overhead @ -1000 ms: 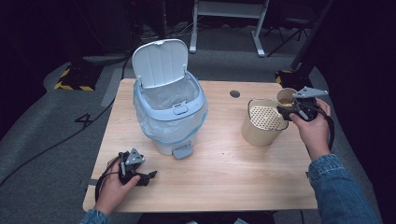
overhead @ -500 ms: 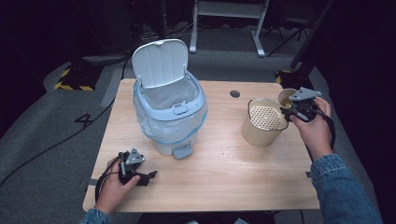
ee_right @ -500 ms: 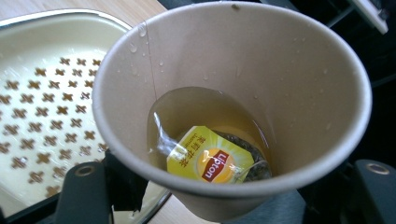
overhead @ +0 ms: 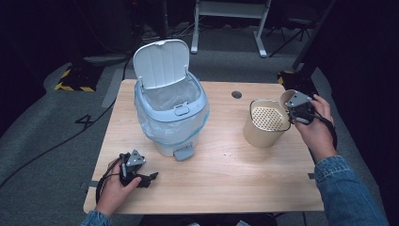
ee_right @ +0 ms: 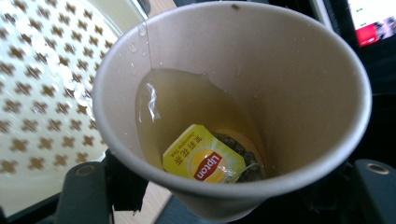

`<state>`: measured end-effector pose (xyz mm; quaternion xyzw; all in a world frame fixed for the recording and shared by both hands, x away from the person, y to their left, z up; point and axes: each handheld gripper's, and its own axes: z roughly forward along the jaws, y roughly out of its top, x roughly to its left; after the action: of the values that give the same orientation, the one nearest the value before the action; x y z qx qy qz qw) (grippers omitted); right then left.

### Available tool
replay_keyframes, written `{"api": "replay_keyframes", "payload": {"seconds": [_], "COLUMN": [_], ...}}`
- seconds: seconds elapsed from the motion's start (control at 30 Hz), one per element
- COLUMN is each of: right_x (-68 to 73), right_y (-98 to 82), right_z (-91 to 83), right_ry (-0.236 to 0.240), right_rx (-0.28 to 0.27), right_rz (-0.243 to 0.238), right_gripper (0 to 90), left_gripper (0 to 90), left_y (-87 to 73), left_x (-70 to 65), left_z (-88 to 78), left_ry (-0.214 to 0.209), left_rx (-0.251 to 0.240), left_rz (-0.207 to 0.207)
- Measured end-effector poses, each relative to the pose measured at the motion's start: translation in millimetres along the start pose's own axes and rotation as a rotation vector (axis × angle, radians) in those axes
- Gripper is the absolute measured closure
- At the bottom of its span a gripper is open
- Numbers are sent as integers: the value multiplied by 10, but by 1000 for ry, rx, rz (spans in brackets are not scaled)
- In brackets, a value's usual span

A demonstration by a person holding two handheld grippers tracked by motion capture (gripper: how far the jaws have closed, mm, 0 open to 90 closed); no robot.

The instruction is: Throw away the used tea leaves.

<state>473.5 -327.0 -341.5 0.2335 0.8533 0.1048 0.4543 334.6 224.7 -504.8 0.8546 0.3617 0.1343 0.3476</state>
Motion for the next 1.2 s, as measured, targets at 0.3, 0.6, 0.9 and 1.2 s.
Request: {"api": "replay_keyframes", "payload": {"seconds": [0.3, 0.6, 0.9, 1.2], "right_x": [65, 111, 207, 453], "right_y": [62, 98, 162, 302], "right_z": [4, 8, 21, 34], "right_ry": [-88, -185, -283, -487], "right_rx": [54, 107, 163, 254], "right_rz": [-188, -403, -622, -1018], "right_gripper": [313, 313, 312, 312], "left_gripper": [148, 148, 148, 148], "left_y": [0, 0, 0, 0], "left_x": [0, 0, 0, -1], "left_z": [0, 0, 0, 0], "left_ry": [0, 0, 0, 0], "left_rx": [0, 0, 0, 0], "left_rz": [0, 0, 0, 0]}}
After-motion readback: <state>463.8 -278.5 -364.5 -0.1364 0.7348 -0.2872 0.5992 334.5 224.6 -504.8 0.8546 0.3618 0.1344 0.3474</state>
